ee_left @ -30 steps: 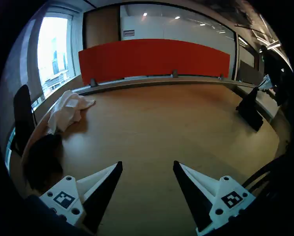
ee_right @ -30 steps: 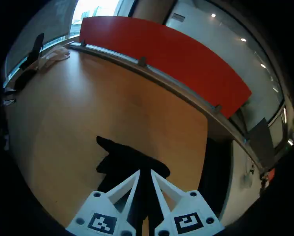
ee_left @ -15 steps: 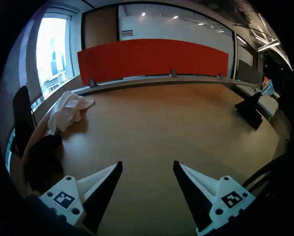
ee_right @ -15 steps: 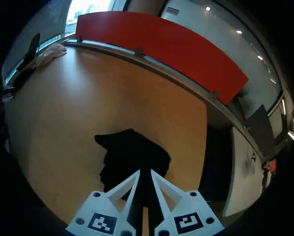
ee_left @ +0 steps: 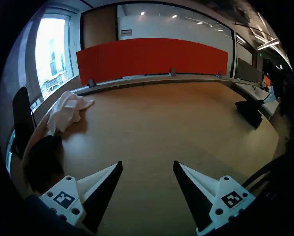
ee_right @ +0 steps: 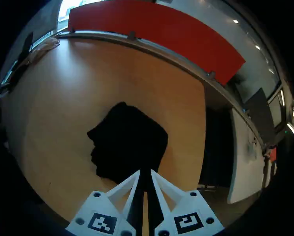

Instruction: Fold towel

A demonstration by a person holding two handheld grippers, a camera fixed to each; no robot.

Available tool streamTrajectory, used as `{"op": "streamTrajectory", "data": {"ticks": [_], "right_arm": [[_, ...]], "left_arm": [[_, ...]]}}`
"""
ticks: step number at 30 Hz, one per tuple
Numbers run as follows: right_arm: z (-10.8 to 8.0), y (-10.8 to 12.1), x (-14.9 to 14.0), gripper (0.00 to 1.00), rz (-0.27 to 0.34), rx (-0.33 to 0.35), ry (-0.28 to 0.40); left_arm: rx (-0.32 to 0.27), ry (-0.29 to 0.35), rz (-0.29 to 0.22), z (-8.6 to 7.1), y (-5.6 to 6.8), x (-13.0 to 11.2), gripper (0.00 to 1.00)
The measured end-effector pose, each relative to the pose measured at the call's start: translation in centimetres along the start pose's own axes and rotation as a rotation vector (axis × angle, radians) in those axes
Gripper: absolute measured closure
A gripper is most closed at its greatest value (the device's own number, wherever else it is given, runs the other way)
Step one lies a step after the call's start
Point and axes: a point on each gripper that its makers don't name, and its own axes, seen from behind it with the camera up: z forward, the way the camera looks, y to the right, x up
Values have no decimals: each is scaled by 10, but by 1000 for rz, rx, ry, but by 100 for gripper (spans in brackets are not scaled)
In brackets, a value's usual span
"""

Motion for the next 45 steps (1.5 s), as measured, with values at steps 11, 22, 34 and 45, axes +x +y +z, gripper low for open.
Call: {"op": "streamTrajectory", "data": {"ticks": [11, 22, 34, 45], "right_arm": [[13, 6, -32, 96, 25, -6, -67], [24, 3, -50, 96, 53, -5, -100], [43, -6, -64, 95, 91, -14, -131], [60, -12, -72, 94, 146, -21, -140]], "left_arm": [[5, -7, 5, 0, 1, 0, 4], [7, -13, 16, 1, 3, 0, 4], [10, -24, 29, 0, 4, -2, 4], [13, -35, 37, 0, 4, -4, 4]]}}
